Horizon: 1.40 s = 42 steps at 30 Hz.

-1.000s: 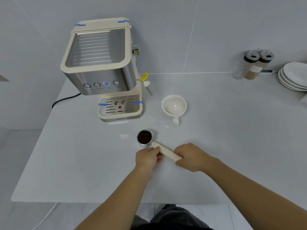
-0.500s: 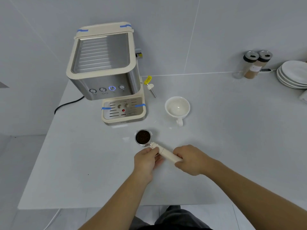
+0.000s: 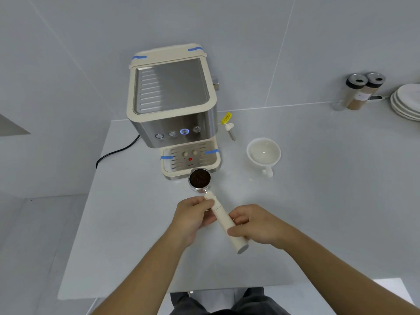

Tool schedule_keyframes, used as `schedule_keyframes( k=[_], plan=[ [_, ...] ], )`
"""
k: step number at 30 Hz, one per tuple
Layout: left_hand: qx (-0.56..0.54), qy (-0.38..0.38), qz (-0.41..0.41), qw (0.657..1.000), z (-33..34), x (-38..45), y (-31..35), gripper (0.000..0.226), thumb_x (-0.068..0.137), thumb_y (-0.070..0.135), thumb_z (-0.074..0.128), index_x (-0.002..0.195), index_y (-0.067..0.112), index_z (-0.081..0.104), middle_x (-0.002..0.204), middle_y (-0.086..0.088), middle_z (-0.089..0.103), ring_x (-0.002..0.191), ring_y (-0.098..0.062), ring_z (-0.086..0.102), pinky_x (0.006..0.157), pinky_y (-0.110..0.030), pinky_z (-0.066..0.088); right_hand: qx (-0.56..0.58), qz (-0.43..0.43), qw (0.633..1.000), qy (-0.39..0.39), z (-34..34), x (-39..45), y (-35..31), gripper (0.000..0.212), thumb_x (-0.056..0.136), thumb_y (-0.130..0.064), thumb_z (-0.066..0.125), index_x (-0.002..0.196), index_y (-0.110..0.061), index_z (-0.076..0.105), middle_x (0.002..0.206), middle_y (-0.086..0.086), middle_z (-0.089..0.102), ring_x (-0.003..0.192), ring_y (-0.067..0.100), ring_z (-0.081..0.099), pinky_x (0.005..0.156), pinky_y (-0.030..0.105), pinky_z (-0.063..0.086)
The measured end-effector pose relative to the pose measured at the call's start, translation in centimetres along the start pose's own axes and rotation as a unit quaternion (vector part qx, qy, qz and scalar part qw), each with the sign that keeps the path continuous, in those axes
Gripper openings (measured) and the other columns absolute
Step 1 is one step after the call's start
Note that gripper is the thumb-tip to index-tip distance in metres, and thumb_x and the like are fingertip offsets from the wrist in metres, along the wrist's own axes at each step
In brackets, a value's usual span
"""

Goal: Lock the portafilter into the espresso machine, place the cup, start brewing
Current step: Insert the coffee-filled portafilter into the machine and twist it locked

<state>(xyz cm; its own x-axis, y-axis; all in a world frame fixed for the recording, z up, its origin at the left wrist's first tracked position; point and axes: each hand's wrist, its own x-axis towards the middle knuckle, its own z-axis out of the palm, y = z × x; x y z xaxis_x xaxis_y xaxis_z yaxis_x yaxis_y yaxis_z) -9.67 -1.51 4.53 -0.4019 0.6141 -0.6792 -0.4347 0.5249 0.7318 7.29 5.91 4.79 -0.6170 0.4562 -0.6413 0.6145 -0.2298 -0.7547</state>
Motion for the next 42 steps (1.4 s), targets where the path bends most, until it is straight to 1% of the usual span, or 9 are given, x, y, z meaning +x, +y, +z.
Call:
schedule_keyframes(
  k=[9, 15, 20, 23, 26, 28, 31, 36, 42],
  plan=[
    [0.076, -0.034, -0.004, 0.996, -2.8, 0.7, 2.4, 0.009, 0.091, 0.003, 0.066, 0.093, 0.004, 0.074, 0.09, -0.016, 0.077, 0.081, -0.026, 0.077, 0.072, -0.032, 0.064, 0.121, 0.035, 0.99, -0.065, 2.8, 2.0, -1.9, 0.037, 0.08, -0.007, 0.07, 0.117, -0.008, 0.067, 0.119, 0.021, 0.069, 0.103, 0.028, 0.07, 0.078, 0.038, 0.06],
    [0.108, -0.049, -0.002, 0.993, -3.9, 1.4, 3.0, 0.01, 0.091, 0.006, 0.067, 0.097, 0.006, 0.075, 0.097, -0.016, 0.077, 0.087, -0.026, 0.077, 0.076, -0.032, 0.063, 0.124, 0.028, 0.99, -0.058, 3.6, 2.7, -2.6, 0.033, 0.084, -0.001, 0.069, 0.117, -0.005, 0.065, 0.1, 0.011, 0.07, 0.093, 0.02, 0.07, 0.074, 0.036, 0.061],
    [0.189, -0.04, 0.046, 0.98, -5.4, 0.2, 4.8, 0.009, 0.092, 0.017, 0.069, 0.093, 0.017, 0.078, 0.102, -0.01, 0.078, 0.092, -0.02, 0.074, 0.076, -0.029, 0.062, 0.144, 0.019, 0.988, -0.051, 4.1, 3.3, -3.2, 0.034, 0.086, 0.001, 0.067, 0.119, -0.002, 0.064, 0.104, 0.013, 0.071, 0.094, 0.022, 0.069, 0.076, 0.038, 0.06],
    [0.289, -0.009, 0.183, 0.94, -6.6, -1.1, 7.3, 0.025, 0.088, 0.02, 0.072, 0.072, 0.038, 0.077, 0.078, 0.01, 0.077, 0.082, -0.016, 0.073, 0.08, -0.033, 0.061, 0.157, 0.019, 0.986, -0.047, 4.3, 4.0, -3.7, 0.033, 0.086, 0.001, 0.067, 0.119, -0.001, 0.063, 0.109, 0.018, 0.071, 0.096, 0.024, 0.07, 0.077, 0.039, 0.06],
    [0.336, 0.031, 0.334, 0.88, -7.3, -3.2, 11.1, 0.027, 0.087, 0.02, 0.074, 0.076, 0.044, 0.071, 0.068, 0.03, 0.07, 0.067, 0.006, 0.066, 0.073, -0.012, 0.053, 0.178, 0.02, 0.983, -0.042, 4.6, 4.9, -4.3, 0.036, 0.086, 0.002, 0.067, 0.122, -0.003, 0.062, 0.114, 0.019, 0.071, 0.102, 0.026, 0.07, 0.079, 0.043, 0.061],
    [0.365, 0.066, 0.422, 0.827, -7.3, -4.5, 14.1, 0.021, 0.087, 0.018, 0.071, 0.08, 0.037, 0.07, 0.069, 0.024, 0.071, 0.069, 0.006, 0.063, 0.069, -0.005, 0.047, 0.195, 0.016, 0.98, -0.039, 4.8, 5.7, -4.8, 0.038, 0.087, 0.003, 0.067, 0.123, -0.006, 0.061, 0.108, 0.013, 0.072, 0.099, 0.025, 0.07, 0.079, 0.043, 0.06],
    [0.426, 0.107, 0.517, 0.735, -6.7, -4.6, 18.2, 0.011, 0.089, 0.018, 0.065, 0.087, 0.017, 0.076, 0.082, 0.004, 0.075, 0.076, -0.008, 0.063, 0.077, -0.026, 0.052, 0.209, 0.017, 0.978, -0.024, 4.8, 6.6, -5.8, 0.038, 0.088, 0.003, 0.066, 0.125, -0.006, 0.06, 0.106, 0.012, 0.07, 0.095, 0.024, 0.07, 0.078, 0.043, 0.061],
    [0.568, 0.055, 0.493, 0.656, -5.4, -0.1, 23.2, 0.042, 0.094, 0.045, 0.052, 0.124, 0.019, 0.066, 0.123, 0.0, 0.069, 0.115, -0.023, 0.062, 0.1, -0.035, 0.045, 0.226, 0.002, 0.974, -0.007, 4.3, 8.1, -7.1, 0.043, 0.087, 0.002, 0.067, 0.128, -0.005, 0.057, 0.115, 0.014, 0.068, 0.094, 0.024, 0.07, 0.068, 0.037, 0.06],
    [0.633, 0.0, 0.435, 0.64, -4.3, 3.0, 25.0, 0.07, 0.088, 0.061, 0.039, 0.148, 0.023, 0.044, 0.15, -0.007, 0.048, 0.143, -0.023, 0.039, 0.117, -0.045, 0.029, 0.243, -0.019, 0.97, -0.004, 3.9, 9.4, -8.1, 0.04, 0.088, 0.003, 0.066, 0.126, -0.007, 0.059, 0.113, 0.011, 0.067, 0.095, 0.025, 0.069, 0.071, 0.039, 0.059]
  ],
)
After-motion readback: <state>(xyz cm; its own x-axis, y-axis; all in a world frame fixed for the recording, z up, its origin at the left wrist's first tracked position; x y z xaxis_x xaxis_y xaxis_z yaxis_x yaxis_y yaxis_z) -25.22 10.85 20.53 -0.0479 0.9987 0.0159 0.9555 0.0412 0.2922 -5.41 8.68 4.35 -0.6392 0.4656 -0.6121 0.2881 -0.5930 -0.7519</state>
